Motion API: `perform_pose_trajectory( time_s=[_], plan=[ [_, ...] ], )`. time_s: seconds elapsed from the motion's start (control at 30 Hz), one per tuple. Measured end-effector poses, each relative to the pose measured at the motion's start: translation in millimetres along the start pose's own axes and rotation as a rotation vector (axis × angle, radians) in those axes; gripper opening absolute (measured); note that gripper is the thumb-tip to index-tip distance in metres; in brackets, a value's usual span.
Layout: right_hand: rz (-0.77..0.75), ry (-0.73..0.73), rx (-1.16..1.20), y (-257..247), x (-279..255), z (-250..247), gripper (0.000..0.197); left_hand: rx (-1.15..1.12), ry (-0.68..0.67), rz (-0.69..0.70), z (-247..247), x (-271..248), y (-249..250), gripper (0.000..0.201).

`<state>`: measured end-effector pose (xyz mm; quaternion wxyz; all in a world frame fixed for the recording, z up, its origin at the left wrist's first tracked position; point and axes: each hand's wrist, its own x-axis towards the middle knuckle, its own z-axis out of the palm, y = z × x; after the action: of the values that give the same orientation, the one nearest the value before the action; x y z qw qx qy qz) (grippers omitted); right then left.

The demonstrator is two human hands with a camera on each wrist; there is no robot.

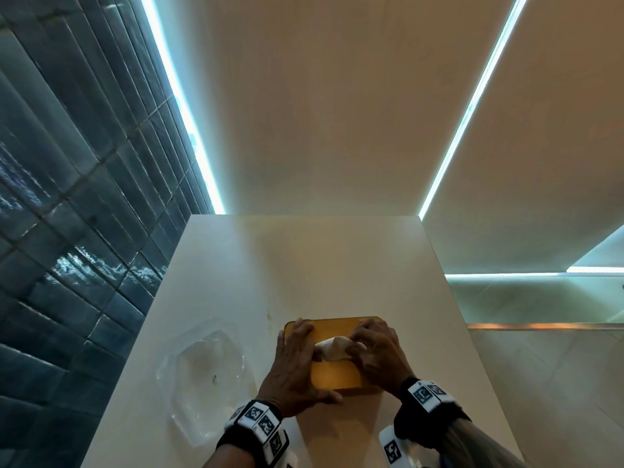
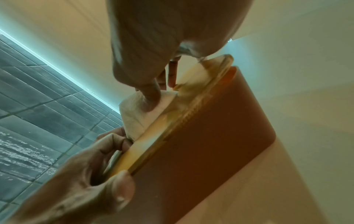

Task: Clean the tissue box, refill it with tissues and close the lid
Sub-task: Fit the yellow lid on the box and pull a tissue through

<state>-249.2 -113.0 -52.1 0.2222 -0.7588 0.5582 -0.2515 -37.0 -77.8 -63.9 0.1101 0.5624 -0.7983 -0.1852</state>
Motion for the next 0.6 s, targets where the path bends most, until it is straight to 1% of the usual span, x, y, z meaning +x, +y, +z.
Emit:
perform_pose_trajectory(
  time_s=[0.07, 0.1, 0.13, 0.17, 0.23, 0.3, 0.37, 0.47, 0.53, 0.6],
  plan=[
    [0.010, 0.017, 0.015, 1, 1, 2, 0.027, -0.009, -0.032, -0.013, -2, 0, -1, 0.123],
    [0.014, 0.026, 0.025, 1, 1, 3, 0.026, -0.026, -0.037, -0.020, -2, 0, 0, 0.121],
    [0.018, 0.033, 0.030, 1, 2, 4, 0.026, -0.054, -0.029, -0.028, -3, 0, 1, 0.113],
    [0.022, 0.037, 0.034, 1, 2, 4, 0.026, -0.094, -0.002, -0.043, -3, 0, 2, 0.102],
    [0.024, 0.045, 0.046, 0, 2, 4, 0.027, -0.173, 0.113, -0.092, -4, 4, 7, 0.077],
    [0.026, 0.047, 0.057, 0, 2, 4, 0.027, -0.169, 0.257, -0.109, -2, 11, 9, 0.055],
    [0.045, 0.033, 0.071, 1, 2, 5, 0.026, -0.145, 0.332, -0.098, -2, 17, 12, 0.036],
    [0.052, 0.029, 0.067, 1, 3, 5, 0.022, -0.151, 0.346, -0.134, -1, 20, 15, 0.020],
    [0.050, 0.041, 0.066, 0, 3, 6, 0.022, -0.133, 0.351, -0.149, 3, 20, 15, 0.003],
    [0.060, 0.036, 0.062, 0, 2, 8, 0.017, -0.112, 0.352, -0.145, 9, 18, 14, 0.007]
  ],
)
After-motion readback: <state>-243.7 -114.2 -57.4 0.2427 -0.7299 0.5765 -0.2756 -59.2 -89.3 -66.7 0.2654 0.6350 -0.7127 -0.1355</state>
